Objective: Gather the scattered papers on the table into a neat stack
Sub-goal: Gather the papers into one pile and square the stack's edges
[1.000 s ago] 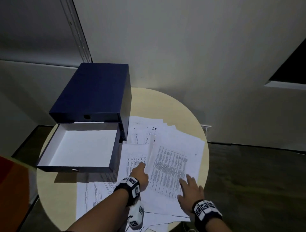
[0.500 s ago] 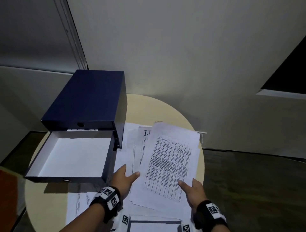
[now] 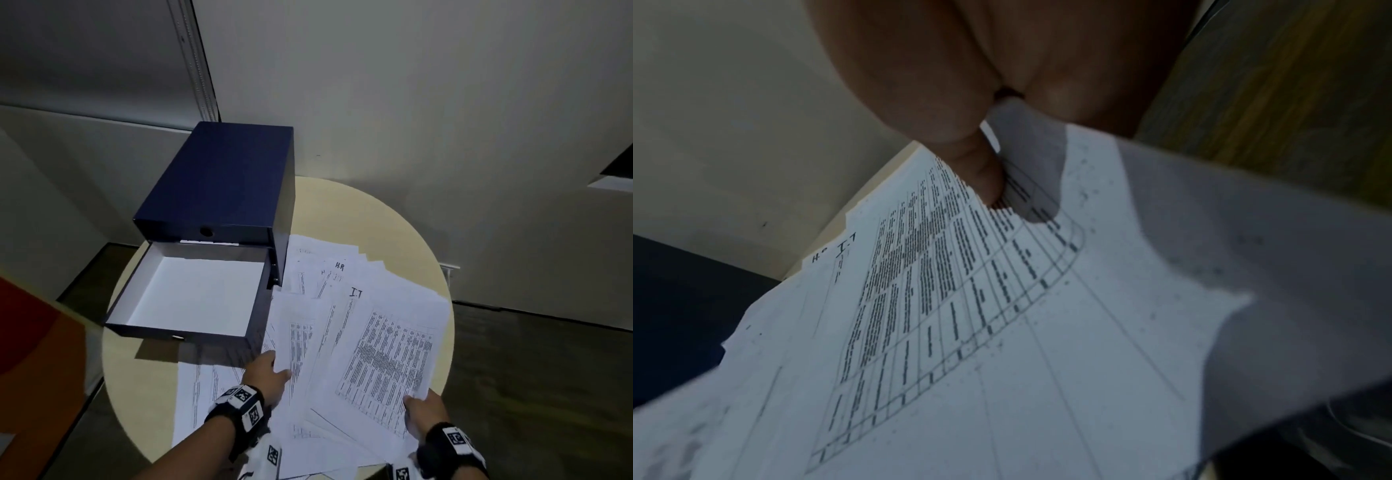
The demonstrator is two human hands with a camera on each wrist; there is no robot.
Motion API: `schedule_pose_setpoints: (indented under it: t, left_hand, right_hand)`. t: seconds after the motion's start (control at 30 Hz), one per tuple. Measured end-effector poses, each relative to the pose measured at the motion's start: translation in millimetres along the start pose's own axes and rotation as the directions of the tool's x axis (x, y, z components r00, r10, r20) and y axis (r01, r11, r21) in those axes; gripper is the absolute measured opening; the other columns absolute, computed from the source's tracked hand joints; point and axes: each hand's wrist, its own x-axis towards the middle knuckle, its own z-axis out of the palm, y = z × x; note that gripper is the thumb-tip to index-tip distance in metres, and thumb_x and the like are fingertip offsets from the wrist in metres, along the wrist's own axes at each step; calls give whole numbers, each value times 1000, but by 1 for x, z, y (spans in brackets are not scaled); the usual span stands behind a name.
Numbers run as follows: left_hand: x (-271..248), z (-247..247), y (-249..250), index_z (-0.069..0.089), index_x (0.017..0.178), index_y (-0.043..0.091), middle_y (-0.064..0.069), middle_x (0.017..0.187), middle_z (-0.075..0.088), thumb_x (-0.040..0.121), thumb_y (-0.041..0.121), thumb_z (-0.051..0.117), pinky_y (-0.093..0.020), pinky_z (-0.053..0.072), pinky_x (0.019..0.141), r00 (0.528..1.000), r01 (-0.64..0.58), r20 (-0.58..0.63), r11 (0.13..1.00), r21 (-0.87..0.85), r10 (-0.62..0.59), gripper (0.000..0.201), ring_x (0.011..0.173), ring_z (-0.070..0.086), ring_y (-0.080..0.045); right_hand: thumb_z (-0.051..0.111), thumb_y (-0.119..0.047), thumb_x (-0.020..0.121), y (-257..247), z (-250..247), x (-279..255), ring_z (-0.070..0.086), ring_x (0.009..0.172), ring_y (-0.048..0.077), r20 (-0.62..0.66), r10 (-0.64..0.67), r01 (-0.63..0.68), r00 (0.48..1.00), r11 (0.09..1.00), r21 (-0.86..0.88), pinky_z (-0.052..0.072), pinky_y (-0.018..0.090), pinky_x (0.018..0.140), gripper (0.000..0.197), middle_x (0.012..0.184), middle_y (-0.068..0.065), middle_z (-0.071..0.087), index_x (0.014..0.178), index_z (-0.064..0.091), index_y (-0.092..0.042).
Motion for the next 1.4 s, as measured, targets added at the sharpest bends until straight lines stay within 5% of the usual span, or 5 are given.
schedule_pose_setpoints:
  t: [0.27, 0.5, 0.73, 0.93, 1.4]
  left_hand:
    - [-44, -36, 60, 42, 79, 17, 7, 62, 49, 94, 19, 56, -26, 37, 47, 887, -364, -233, 914, 178, 398, 21, 55, 49, -13]
    - [-78, -106, 120, 61, 80, 25, 18, 70, 61, 79, 7, 72, -6, 38, 54, 754, -525, -492, 849, -54, 435, 21, 65, 56, 5]
    - [-48, -100, 112, 69, 82, -1, -18, 87, 75, 78, 2, 65, -34, 53, 68, 891, -430, -358, 768, -474, 278, 7, 74, 65, -21]
    - [-13, -48, 90, 67, 115, 15, -2, 109, 73, 68, 50, 76, -40, 53, 94, 995, -96, -74, 825, -556, 65, 59, 101, 67, -21]
    - [-13, -15, 64, 38, 138, 31, 8, 134, 49, 79, 25, 79, -44, 37, 111, 989, -125, 0, 827, -548, 150, 72, 125, 47, -14]
  right_hand:
    - [81, -21, 79, -8, 0, -15, 44, 135, 38, -51, -50, 50, 997, 999, 3, 36, 48, 111, 85, 149, 16, 45, 147, 34, 0]
    - [70, 1, 83, -9, -1, -22, 60, 72, 30, 10, -96, 96, 995, 994, 61, 51, 38, 71, 29, 84, 21, 64, 108, 58, 9]
    - [73, -11, 81, -9, -8, -8, 66, 105, 35, 2, -201, 199, 979, 967, 157, 49, 57, 98, 44, 116, 15, 69, 122, 60, -4]
    - [65, 4, 87, -52, -21, -72, 72, 97, 28, 162, -380, 317, 911, 894, 318, 56, 42, 85, 25, 104, 8, 77, 110, 68, -5]
    - [73, -43, 84, -52, -19, -86, 62, 119, 21, 226, -367, 326, 902, 924, 200, 43, 46, 108, 53, 120, -4, 69, 129, 57, -20]
